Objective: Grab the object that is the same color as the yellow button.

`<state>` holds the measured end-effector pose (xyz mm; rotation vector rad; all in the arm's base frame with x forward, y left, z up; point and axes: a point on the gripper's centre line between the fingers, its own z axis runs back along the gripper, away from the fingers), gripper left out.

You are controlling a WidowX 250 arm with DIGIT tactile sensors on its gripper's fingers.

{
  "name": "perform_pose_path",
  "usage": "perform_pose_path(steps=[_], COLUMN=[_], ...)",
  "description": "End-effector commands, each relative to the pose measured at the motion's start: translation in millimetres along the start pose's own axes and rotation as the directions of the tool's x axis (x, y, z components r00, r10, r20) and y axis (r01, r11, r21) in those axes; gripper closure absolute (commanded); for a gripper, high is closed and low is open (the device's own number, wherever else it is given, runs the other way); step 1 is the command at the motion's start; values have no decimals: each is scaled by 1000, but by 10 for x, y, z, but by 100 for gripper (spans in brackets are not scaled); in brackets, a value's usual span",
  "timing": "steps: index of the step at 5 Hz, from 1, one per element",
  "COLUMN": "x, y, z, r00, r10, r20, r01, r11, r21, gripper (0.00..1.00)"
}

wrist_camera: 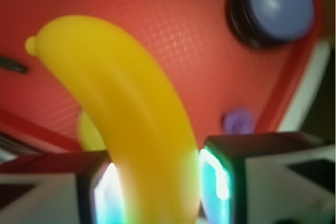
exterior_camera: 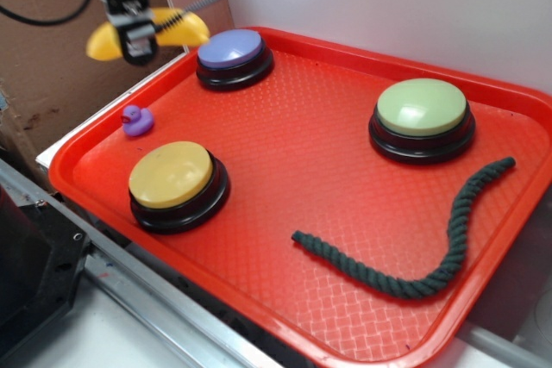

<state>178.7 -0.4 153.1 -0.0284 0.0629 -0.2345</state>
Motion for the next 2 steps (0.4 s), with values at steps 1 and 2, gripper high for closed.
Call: perform_pose_path(steps=[1, 2], x=[93, 78], y=[-671, -693], z=[1063, 1102], r00=[975, 971], r10=[181, 189], r20=[132, 144], r01=[-184, -198], r11=[983, 979], r21=[7, 48], gripper=[100, 100])
